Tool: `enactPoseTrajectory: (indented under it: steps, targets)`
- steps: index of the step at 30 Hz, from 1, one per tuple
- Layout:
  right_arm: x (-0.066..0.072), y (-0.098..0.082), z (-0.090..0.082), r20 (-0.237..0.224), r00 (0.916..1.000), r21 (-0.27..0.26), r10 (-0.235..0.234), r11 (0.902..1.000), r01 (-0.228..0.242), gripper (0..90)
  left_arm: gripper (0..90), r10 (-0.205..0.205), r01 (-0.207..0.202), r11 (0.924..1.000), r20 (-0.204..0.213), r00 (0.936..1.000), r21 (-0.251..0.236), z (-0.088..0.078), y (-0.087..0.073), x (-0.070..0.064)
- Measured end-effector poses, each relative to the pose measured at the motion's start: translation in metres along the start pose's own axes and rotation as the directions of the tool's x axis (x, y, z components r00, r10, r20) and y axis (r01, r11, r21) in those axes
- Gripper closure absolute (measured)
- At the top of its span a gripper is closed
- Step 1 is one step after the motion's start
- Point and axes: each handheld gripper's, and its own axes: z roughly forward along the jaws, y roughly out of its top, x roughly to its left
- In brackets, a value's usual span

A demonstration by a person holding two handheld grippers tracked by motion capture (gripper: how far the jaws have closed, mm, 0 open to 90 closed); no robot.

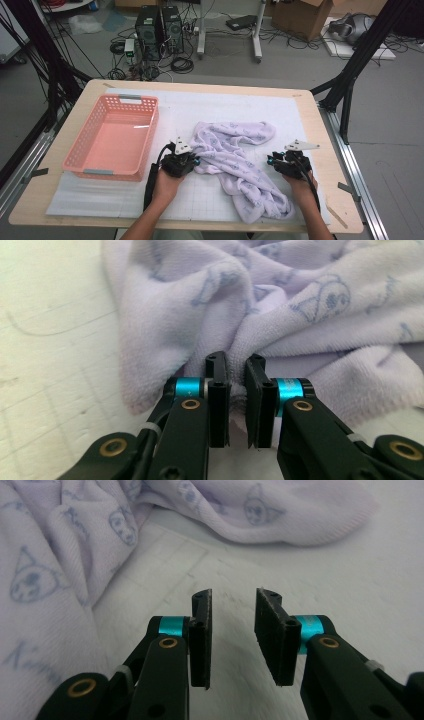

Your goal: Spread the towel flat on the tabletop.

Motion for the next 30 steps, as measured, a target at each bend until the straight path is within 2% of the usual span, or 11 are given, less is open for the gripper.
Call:
enactPoseTrajectory:
  steps: [6,9,11,14,16,18,20,22,24,27,30]
  targets:
    - [0.015,0.024,0.031,-0.107,0.9938,0.046,-0.029,0.9984,0.034,63.5,81.8,-0.009,0.009,0.9999,-0.029,0.9996,0.007,-0.004,0.0,0.005]
    - [0.026,0.03,0.044,-0.124,0.9907,0.072,-0.056,0.9953,0.065,57.8,81.8,-0.023,0.023,0.9997,-0.023,0.9995,0.0,-0.006,-0.003,0.009]
    - [0.033,0.035,0.049,-0.179,0.9831,0.054,-0.039,0.9973,0.05,60.4,81.8,-0.024,0.024,0.9997,-0.018,0.9995,0.0,-0.007,-0.004,0.01]
    - [0.046,0.039,0.057,-0.224,0.9731,0.059,-0.054,0.9959,0.069,57.0,81.8,-0.018,0.018,0.9998,-0.016,0.9997,0.001,-0.008,-0.004,0.009]
    - [0.054,0.042,0.061,-0.229,0.972,0.062,-0.054,0.9956,0.07,53.5,81.7,-0.018,0.018,0.9998,-0.014,0.9997,-0.001,-0.007,-0.005,0.008]
    - [0.062,0.045,0.063,-0.217,0.9711,0.066,-0.099,0.9911,0.116,59.6,81.7,-0.009,0.009,1.0,-0.014,0.9999,0.002,-0.007,-0.005,0.007]
    - [0.07,0.046,0.065,-0.245,0.9604,0.064,-0.132,0.9863,0.152,76.6,81.8,-0.007,0.007,1.0,-0.013,0.9999,0.004,-0.006,-0.005,0.007]
    - [0.074,0.047,0.065,-0.258,0.9559,0.067,-0.141,0.9844,0.163,83.0,81.9,-0.011,0.011,0.9999,-0.013,0.9999,0.0,-0.007,-0.005,0.007]
    - [0.069,0.047,0.06,-0.243,0.9581,0.081,-0.152,0.981,0.176,84.2,82.0,-0.018,0.018,0.9998,-0.014,0.9997,-0.005,-0.007,-0.005,0.008]
    - [0.05,0.044,0.043,-0.13,0.9818,0.088,-0.138,0.9847,0.15,84.4,82.2,-0.024,0.023,0.9996,-0.024,0.9994,-0.014,-0.006,-0.005,0.01]
    - [0.022,0.037,0.026,-0.002,0.9938,0.111,-0.111,0.9876,0.111,84.4,82.4,-0.018,0.018,0.9998,-0.031,0.9993,-0.01,-0.003,-0.002,0.01]
